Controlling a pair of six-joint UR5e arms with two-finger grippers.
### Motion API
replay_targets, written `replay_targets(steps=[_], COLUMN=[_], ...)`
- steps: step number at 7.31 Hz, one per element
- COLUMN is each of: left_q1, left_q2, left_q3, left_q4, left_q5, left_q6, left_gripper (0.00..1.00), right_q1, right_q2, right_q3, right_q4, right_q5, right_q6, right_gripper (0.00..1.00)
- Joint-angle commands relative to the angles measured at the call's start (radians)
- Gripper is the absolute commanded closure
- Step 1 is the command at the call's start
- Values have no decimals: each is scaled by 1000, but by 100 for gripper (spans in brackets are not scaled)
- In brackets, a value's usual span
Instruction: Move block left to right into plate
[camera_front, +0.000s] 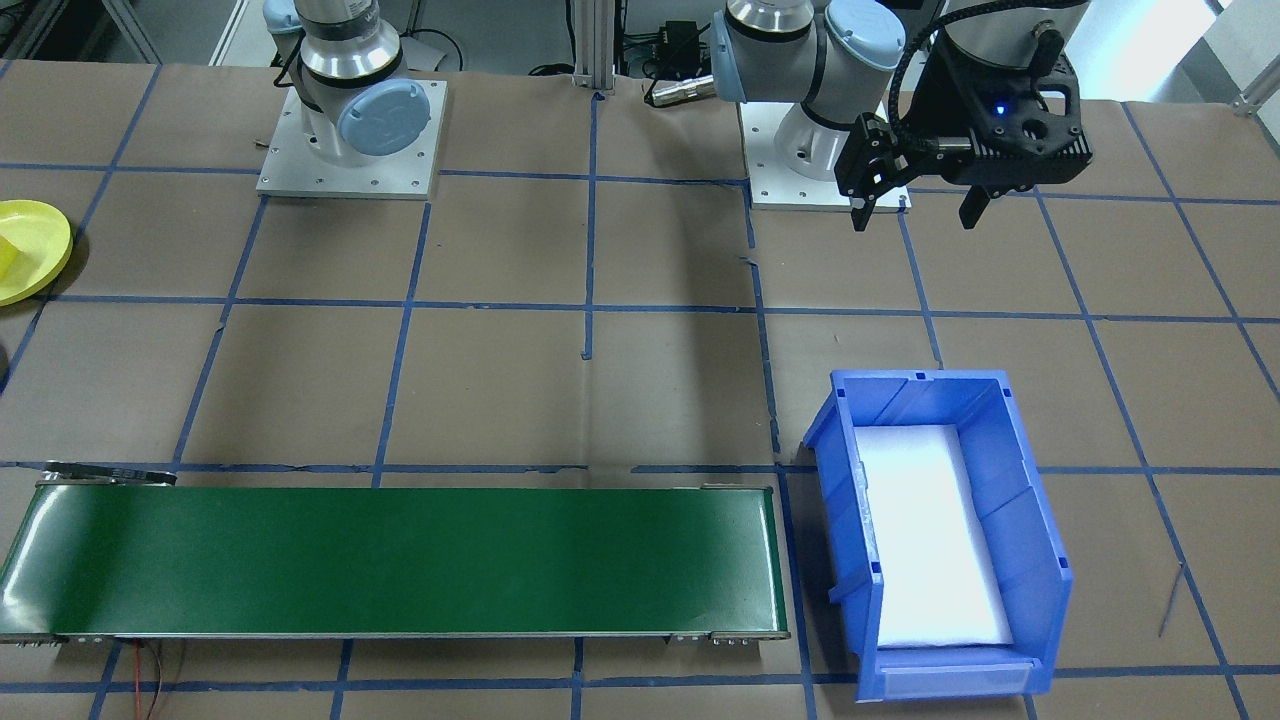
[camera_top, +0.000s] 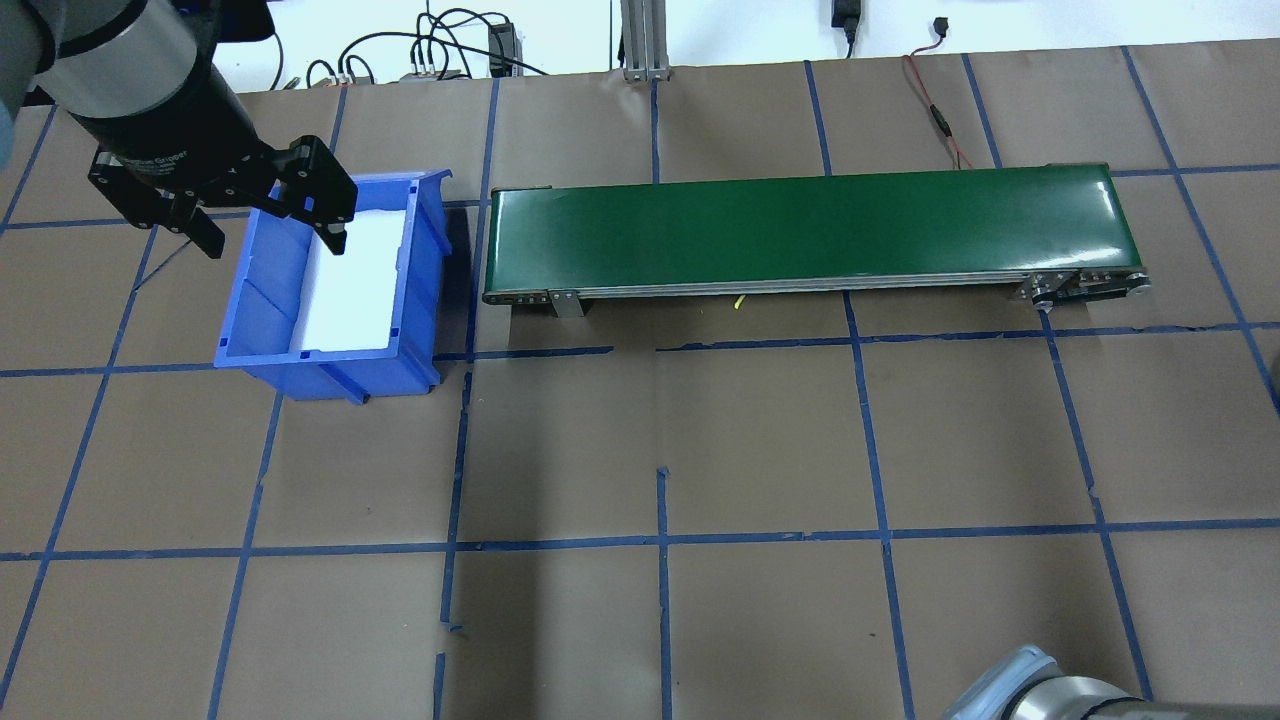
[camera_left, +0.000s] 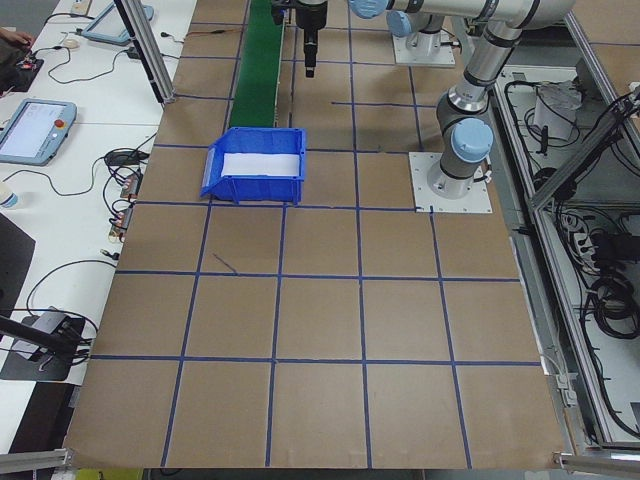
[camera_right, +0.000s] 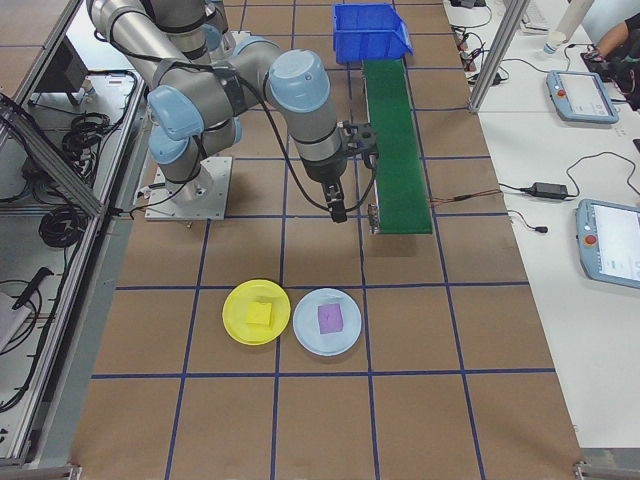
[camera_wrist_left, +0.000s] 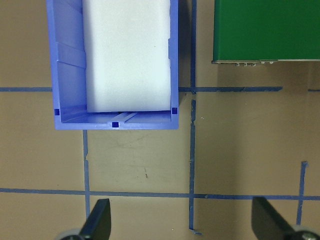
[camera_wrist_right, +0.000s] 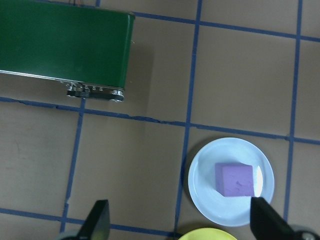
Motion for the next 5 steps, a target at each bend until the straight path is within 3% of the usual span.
replay_targets(steps=[1,2,3,4,5], left_q1=[0,2,0,0,2], left_q2=[0,0,0,0,1], left_q3=[-1,-1,-1,-1,-1], left_q4=[0,0,0,0,0], left_q5=[0,0,0,0,0], left_q6=[0,0,0,0,0], left_gripper=[0,0,0,0,0], right_q1=[131,217,320,429,524], right_q2=[0,-3,-3,3,12], right_q3=[9,7,7,9,12], right_q4=[1,-4,-10,-46,-141], right_q5=[37,88,123,123,110], right_q6=[6,20,196,449,598], right_gripper=[0,0,0,0,0])
